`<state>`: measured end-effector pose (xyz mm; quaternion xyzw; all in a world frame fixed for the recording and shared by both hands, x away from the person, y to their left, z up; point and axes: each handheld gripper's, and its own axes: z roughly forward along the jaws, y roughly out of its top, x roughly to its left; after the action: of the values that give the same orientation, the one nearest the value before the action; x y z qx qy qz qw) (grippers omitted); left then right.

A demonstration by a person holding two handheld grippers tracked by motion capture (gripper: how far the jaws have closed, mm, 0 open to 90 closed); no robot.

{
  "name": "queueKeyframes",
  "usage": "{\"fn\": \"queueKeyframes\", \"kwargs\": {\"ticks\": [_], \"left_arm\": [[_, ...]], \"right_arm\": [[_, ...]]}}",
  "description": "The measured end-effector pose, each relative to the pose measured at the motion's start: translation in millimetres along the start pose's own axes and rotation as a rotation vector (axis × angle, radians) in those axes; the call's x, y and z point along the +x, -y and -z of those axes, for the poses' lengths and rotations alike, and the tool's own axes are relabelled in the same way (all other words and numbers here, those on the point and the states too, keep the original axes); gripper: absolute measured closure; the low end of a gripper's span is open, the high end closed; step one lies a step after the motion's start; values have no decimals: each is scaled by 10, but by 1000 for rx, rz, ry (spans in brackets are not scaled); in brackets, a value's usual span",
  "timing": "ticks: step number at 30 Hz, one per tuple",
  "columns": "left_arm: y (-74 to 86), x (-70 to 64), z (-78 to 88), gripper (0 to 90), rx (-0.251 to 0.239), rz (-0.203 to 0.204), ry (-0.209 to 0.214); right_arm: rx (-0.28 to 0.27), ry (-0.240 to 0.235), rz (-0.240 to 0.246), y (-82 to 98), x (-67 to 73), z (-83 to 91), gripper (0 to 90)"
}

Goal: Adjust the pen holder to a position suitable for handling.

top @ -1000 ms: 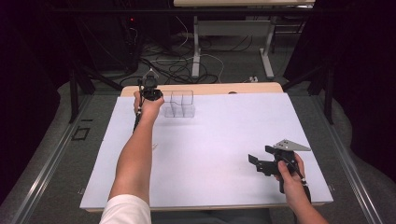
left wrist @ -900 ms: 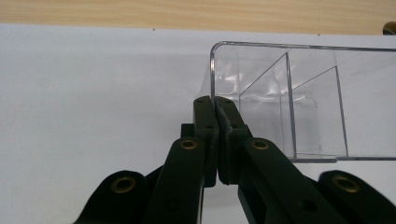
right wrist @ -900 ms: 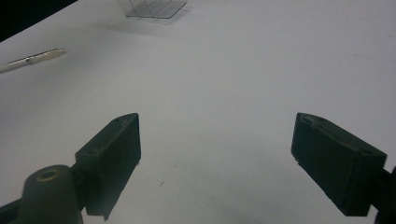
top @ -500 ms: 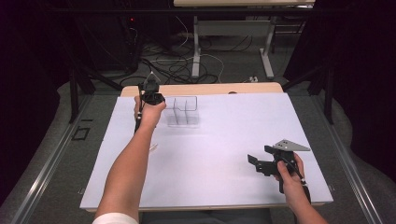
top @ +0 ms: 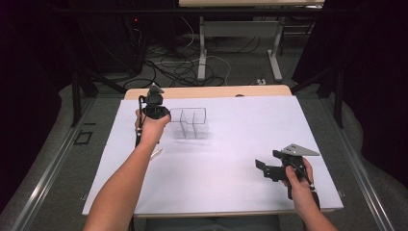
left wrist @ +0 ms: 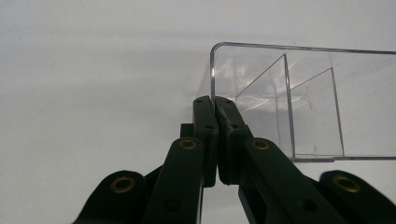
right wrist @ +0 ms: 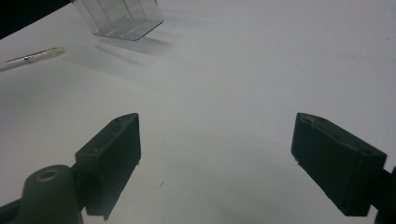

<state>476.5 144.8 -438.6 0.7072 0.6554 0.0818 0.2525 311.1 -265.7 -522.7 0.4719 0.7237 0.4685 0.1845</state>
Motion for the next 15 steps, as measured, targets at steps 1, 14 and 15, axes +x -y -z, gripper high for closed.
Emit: {"fn": "queueKeyframes", "kwargs": {"ticks": [1,14,15], "left_arm": [[0,0,0,890,0,0,0],[188,-48,27,881,44,-25,-49],[196,-43,27,881,45,-15,-41]], "right_arm": [[0,1,1,0,1,-3,153],[6,-6,1,8,16,-19,153],[6,-6,0,9,15,-20,153]]}}
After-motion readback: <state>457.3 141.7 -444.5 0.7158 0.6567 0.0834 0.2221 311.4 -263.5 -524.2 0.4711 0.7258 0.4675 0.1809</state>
